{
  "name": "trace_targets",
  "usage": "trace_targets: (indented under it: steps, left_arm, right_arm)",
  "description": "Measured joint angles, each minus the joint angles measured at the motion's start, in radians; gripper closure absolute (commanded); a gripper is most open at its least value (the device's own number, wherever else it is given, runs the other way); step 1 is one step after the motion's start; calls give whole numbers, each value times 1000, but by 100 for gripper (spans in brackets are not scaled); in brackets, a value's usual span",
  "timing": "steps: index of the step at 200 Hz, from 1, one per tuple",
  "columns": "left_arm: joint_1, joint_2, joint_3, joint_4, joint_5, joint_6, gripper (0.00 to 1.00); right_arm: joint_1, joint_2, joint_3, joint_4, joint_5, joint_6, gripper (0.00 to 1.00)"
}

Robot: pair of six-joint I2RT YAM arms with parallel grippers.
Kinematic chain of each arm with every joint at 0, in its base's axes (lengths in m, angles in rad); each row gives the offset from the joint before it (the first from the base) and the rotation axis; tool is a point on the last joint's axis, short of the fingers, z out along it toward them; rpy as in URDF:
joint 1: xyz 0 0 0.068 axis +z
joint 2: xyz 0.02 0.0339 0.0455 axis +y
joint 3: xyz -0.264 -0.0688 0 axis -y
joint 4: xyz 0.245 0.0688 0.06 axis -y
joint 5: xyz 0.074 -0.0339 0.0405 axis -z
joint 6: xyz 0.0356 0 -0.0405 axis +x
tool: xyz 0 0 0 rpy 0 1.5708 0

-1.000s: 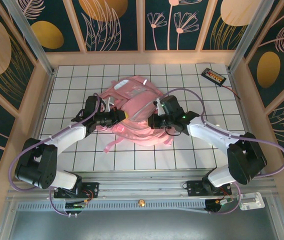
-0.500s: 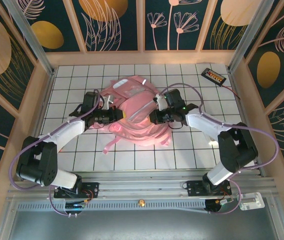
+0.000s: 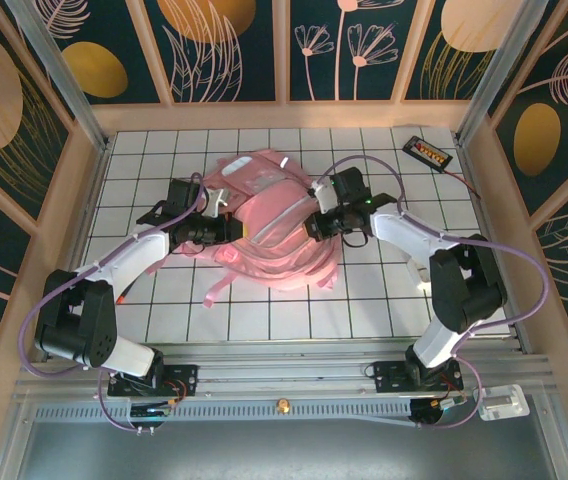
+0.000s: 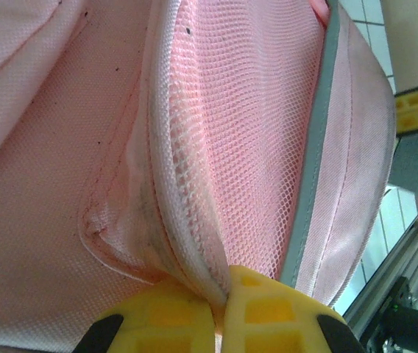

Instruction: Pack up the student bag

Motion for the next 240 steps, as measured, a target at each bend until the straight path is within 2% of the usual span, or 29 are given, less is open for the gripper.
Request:
trace_targets:
  steps: [92, 116, 136, 157, 174, 193, 207, 240]
  left_arm:
    - [8, 4, 52, -92, -15, 79, 100]
    - [33, 14, 64, -105, -24, 69, 93]
    - [66, 50, 112, -138, -45, 67, 86]
    - [108, 121, 209, -153, -87, 77, 71]
    - [143, 194, 316, -148, -120, 80, 44]
    - [175, 235, 400, -138, -153, 74, 26]
    - [188, 220, 402, -129, -174, 63, 2]
    - [188, 34, 225, -82, -175, -38, 1]
  right_arm:
    - [-44, 30, 39, -34, 1, -39, 100]
    - [-7, 16, -25, 29, 2, 6, 100]
    - [66, -20, -113, 100, 22, 74, 100]
    - [171, -45, -172, 178, 42, 184, 100]
    - [262, -42, -176, 227, 58, 278, 100]
    - [348, -8, -127, 238, 77, 365, 100]
    - [383, 32, -72, 235, 89, 406, 100]
    - [381, 89, 15, 226, 100, 444, 100]
